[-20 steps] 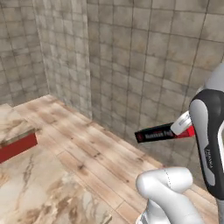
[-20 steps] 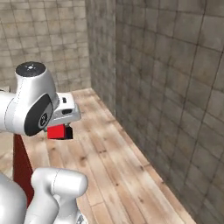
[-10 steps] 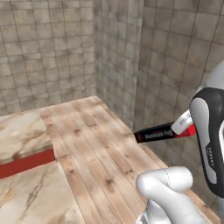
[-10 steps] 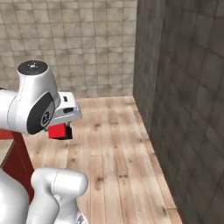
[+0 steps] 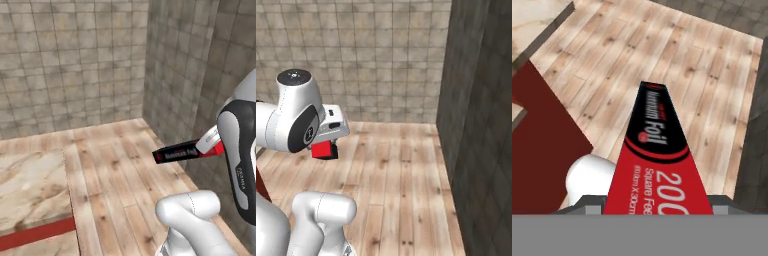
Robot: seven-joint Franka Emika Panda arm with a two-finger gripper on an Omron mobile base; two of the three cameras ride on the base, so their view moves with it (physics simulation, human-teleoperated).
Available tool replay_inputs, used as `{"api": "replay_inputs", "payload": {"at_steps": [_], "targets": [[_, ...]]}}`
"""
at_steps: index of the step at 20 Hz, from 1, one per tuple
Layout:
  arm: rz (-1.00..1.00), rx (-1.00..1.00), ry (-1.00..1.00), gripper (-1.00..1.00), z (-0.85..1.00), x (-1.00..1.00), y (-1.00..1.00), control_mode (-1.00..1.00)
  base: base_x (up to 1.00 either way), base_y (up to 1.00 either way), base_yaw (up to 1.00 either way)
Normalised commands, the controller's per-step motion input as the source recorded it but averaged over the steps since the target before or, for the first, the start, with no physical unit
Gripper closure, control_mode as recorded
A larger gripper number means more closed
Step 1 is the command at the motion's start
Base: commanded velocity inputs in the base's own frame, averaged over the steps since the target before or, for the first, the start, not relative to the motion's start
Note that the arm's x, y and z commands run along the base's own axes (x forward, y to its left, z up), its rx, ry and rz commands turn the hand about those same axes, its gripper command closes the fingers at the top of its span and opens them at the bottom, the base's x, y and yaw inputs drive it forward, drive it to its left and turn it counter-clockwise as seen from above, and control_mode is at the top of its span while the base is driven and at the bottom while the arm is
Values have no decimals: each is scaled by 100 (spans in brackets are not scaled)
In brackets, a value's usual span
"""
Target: Retrieve the tupperware and aluminum foil from the cabinet and place them on the dining counter near the plate with bell pepper and hot dog to prepare for storing leftovers.
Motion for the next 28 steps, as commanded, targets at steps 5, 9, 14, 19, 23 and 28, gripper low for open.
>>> {"api": "replay_inputs", "payload": {"at_steps": [5,9,14,19,23,28], "targets": [[0,0,0,100,0,0,0,100,100,-15,22],[0,0,0,100,0,0,0,100,100,-5,27],[0,0,0,100,0,0,0,100,100,-6,39],[0,0,0,100,0,0,0,100,100,-10,48],[0,0,0,100,0,0,0,100,100,-10,53],[0,0,0,100,0,0,0,100,100,-11,59]]}}
